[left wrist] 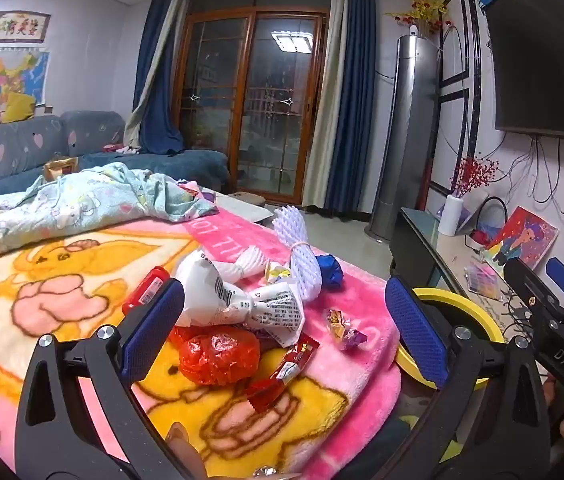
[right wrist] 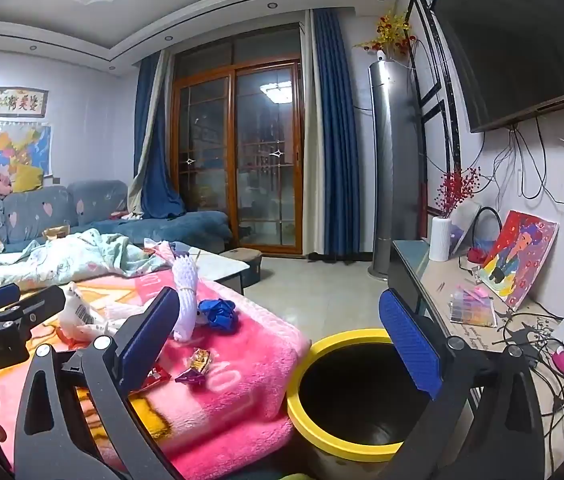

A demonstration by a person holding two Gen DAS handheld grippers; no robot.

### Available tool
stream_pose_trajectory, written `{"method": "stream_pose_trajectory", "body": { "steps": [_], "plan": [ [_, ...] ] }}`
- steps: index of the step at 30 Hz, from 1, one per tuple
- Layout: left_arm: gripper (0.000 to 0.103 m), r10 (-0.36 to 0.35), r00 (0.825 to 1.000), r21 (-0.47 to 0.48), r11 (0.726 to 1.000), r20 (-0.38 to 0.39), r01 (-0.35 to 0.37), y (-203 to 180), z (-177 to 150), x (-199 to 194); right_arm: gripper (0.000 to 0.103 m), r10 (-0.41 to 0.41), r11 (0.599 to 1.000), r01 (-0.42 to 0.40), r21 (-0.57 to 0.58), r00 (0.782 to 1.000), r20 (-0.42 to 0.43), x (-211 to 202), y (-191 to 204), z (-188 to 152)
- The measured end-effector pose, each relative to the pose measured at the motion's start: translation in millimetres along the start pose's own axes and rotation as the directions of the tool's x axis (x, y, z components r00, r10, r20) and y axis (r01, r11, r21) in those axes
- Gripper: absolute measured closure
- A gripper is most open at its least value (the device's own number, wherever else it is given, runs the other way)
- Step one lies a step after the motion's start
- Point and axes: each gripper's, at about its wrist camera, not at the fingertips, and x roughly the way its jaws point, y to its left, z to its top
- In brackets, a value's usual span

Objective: Collect trash

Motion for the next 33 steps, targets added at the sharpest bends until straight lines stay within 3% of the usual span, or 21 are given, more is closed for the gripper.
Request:
{"method": "stream_pose_trajectory", "body": {
  "steps": [8, 33],
  "plan": [
    [0.011, -0.002, 1.000, -0.004, 1.000, -0.004, 0.002, 1, 0, 0, 0.006, -0.031, 0.999, 0.032, 0.020, 0.998, -0.049, 10, 6, -1],
    [0.011, -0.015, 1.000, 0.004, 1.000, -0.009, 0.015, -12, -9, -4, 0.006, -0.025, 0.999, 0.026, 0.019, 0.998, -0.049, 6, 4, -3]
  ]
}}
